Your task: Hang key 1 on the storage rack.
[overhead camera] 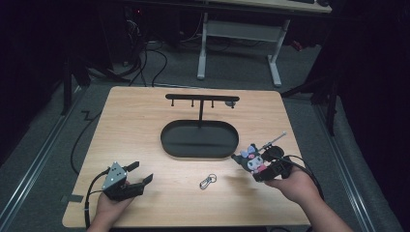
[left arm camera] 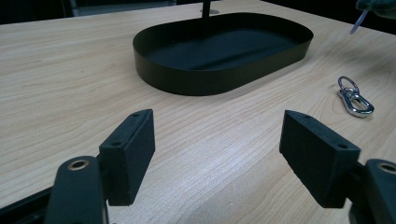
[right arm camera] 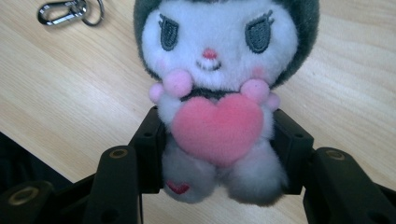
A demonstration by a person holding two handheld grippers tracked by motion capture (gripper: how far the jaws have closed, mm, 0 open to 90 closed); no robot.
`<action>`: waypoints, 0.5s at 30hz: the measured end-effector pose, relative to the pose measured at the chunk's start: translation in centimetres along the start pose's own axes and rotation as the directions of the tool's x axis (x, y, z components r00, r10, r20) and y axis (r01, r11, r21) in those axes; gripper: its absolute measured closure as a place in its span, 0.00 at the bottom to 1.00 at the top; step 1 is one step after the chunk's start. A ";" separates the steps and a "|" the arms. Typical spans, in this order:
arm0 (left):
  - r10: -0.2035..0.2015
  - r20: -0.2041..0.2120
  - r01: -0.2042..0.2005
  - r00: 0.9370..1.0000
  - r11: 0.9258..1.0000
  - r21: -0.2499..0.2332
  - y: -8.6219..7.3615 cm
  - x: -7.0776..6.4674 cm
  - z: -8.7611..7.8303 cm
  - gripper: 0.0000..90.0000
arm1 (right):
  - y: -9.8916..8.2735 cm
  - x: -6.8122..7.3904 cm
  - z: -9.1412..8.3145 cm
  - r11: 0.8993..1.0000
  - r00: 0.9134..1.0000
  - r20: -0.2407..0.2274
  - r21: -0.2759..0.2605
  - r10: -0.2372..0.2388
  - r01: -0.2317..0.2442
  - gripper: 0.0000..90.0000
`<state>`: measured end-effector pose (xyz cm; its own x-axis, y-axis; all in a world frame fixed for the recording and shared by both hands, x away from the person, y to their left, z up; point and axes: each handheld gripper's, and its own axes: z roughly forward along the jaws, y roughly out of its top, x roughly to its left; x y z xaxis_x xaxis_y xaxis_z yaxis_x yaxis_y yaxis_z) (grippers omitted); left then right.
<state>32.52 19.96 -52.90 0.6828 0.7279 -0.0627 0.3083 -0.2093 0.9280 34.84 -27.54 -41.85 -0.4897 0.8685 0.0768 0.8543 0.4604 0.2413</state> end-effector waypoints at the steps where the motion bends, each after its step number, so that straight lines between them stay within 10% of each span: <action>1: 0.000 0.000 0.000 1.000 1.000 0.000 0.0 0.0 0.0 0.30 | 0.5 0.3 -0.3 1.000 1.000 -0.007 -0.004 -0.012 0.012 0.54; 15: 0.001 0.001 -0.001 1.000 1.000 -0.003 0.0 0.0 0.0 0.30 | 3.4 0.7 -2.3 0.999 0.999 0.003 -0.040 -0.034 0.035 0.54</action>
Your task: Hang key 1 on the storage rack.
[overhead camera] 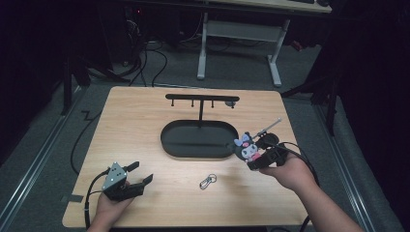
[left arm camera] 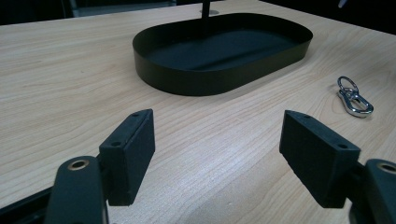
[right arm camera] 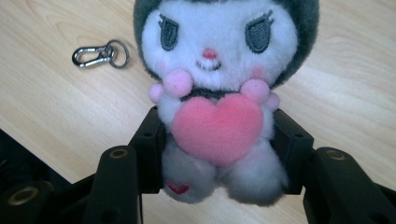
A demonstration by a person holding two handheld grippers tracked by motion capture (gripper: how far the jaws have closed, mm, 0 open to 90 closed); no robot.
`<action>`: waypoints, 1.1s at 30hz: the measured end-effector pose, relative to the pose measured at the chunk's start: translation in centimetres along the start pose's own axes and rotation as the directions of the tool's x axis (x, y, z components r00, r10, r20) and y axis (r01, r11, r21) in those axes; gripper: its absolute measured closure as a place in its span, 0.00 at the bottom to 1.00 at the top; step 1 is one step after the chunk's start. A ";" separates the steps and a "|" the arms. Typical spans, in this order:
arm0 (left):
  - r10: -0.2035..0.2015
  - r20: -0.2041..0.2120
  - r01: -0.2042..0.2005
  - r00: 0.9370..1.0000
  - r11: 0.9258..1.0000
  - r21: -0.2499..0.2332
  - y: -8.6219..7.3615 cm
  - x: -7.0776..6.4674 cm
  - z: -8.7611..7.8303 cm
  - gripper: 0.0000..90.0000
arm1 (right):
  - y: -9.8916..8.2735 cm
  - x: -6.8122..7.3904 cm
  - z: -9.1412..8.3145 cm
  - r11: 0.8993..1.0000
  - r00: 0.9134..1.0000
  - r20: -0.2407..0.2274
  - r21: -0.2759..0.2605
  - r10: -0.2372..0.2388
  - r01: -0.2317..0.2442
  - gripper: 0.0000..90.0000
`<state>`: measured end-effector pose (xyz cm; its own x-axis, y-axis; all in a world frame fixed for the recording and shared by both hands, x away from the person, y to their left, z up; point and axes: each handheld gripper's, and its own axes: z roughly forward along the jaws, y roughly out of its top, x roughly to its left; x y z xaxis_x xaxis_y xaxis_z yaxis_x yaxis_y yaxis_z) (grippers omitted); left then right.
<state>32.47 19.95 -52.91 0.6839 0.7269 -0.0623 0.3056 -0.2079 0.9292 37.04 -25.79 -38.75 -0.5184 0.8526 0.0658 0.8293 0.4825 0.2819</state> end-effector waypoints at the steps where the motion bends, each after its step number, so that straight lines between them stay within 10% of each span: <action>1: -0.001 0.001 0.001 1.000 1.000 -0.001 0.0 0.0 0.0 0.30 | 0.1 0.0 -0.1 1.000 1.000 0.000 -0.003 0.013 -0.013 0.54; 33: -0.003 0.008 0.003 1.000 1.000 -0.004 0.0 0.0 0.0 0.30 | 6.7 -1.0 -4.3 0.997 0.999 -0.008 -0.052 0.049 -0.049 0.54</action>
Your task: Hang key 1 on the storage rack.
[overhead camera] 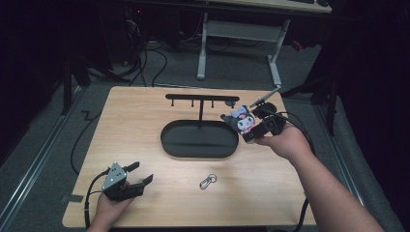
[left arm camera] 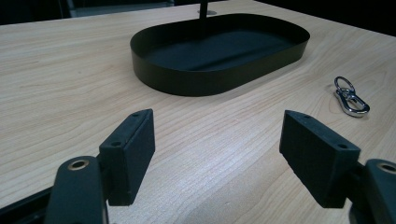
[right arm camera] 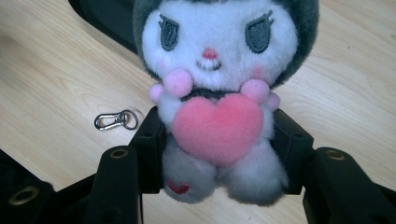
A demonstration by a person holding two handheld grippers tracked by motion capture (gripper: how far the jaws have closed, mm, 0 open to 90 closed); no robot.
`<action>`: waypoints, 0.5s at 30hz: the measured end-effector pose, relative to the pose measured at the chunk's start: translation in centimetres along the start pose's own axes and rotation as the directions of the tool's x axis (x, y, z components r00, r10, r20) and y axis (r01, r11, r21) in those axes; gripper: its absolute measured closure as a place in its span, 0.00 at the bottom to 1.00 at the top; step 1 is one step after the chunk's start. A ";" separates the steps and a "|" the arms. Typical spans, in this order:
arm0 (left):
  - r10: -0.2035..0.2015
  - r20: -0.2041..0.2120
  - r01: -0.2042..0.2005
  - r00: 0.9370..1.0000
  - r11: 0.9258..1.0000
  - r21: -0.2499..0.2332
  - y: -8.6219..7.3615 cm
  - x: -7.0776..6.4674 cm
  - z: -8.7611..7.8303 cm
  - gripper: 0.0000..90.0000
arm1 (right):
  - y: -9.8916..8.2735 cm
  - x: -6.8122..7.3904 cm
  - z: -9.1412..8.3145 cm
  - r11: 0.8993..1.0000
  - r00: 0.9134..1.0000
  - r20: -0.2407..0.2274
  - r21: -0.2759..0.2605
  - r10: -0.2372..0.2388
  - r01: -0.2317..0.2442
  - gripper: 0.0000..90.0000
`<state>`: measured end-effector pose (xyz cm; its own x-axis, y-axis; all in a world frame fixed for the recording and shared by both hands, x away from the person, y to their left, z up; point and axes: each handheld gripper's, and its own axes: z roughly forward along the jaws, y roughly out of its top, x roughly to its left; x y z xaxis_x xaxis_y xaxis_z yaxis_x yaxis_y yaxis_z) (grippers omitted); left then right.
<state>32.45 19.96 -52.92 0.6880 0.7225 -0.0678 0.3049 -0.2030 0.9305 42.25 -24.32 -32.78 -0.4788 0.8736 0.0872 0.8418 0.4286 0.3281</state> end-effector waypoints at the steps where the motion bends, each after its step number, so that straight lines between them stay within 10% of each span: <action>1: 0.000 0.000 0.000 1.000 1.000 0.000 0.0 0.0 0.0 0.30 | 0.2 0.0 -0.1 1.000 1.000 -0.001 -0.003 -0.002 0.002 0.54; 15: 0.002 0.004 -0.002 1.000 1.000 -0.001 0.0 0.0 0.0 0.30 | 3.0 0.1 -1.2 1.000 0.999 0.037 -0.024 0.012 -0.011 0.54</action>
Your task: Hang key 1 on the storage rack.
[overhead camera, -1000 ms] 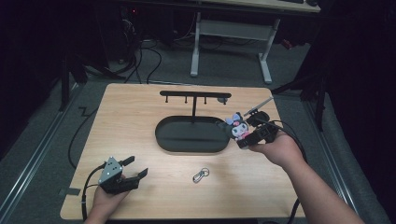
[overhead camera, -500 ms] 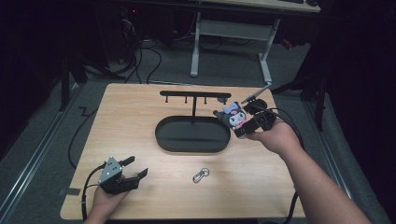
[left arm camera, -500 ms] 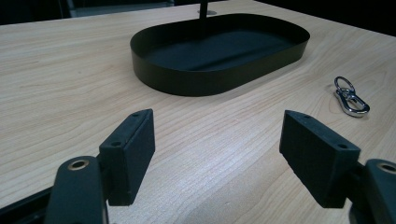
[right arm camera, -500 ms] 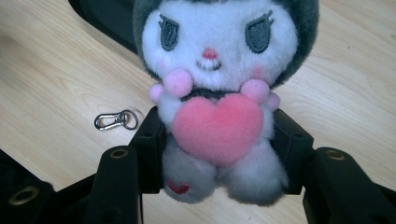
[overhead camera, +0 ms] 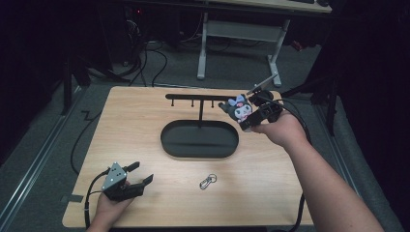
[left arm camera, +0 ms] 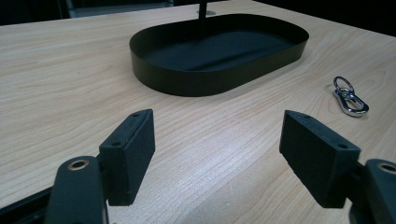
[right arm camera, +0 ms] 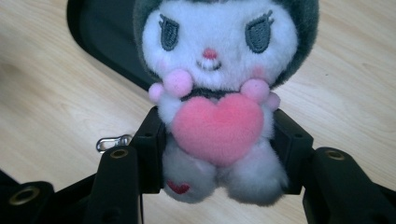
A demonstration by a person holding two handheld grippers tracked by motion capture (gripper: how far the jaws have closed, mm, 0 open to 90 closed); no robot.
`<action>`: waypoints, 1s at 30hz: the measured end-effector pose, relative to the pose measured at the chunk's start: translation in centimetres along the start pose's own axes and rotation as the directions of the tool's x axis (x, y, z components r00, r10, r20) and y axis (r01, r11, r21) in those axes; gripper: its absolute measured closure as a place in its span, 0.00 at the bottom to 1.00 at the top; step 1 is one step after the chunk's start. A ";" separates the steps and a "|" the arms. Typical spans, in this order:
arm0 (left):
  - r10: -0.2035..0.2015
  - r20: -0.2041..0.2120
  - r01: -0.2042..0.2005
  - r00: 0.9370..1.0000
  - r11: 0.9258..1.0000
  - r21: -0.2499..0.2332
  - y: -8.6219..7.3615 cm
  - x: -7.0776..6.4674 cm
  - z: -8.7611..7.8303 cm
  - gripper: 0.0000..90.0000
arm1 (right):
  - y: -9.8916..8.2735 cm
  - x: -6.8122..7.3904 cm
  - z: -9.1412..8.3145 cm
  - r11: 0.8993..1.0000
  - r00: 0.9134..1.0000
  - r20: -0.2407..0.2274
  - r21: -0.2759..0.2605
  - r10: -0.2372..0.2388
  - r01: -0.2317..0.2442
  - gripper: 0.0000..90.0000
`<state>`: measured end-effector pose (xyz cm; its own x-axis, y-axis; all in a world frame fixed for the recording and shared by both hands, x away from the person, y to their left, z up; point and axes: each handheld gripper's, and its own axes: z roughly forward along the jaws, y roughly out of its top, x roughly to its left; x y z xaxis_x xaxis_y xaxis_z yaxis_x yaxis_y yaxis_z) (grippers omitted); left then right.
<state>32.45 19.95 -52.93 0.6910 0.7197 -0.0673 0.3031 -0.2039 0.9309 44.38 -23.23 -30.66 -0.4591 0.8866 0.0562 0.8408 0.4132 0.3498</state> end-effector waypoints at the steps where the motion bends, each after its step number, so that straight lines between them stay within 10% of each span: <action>1: 0.000 0.000 0.000 1.000 1.000 -0.001 0.0 0.0 0.0 0.30 | 0.2 0.0 0.0 1.000 1.000 -0.004 -0.008 0.000 0.000 0.54; 16: 0.007 0.003 -0.007 1.000 1.000 0.005 0.0 0.0 0.0 0.30 | 0.1 -1.4 0.2 0.999 0.999 0.041 -0.023 0.031 -0.030 0.54; 30: 0.013 0.003 -0.013 1.000 1.000 0.011 0.0 -0.1 0.1 0.30 | -2.9 -2.7 4.4 0.998 0.998 0.018 0.029 0.055 -0.055 0.54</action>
<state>32.43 19.81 -52.95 0.6968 0.7150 -0.0567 0.3013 -0.2201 0.9278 44.47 -25.91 -35.91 -0.4071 0.9115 0.0582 0.8729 0.3695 0.3188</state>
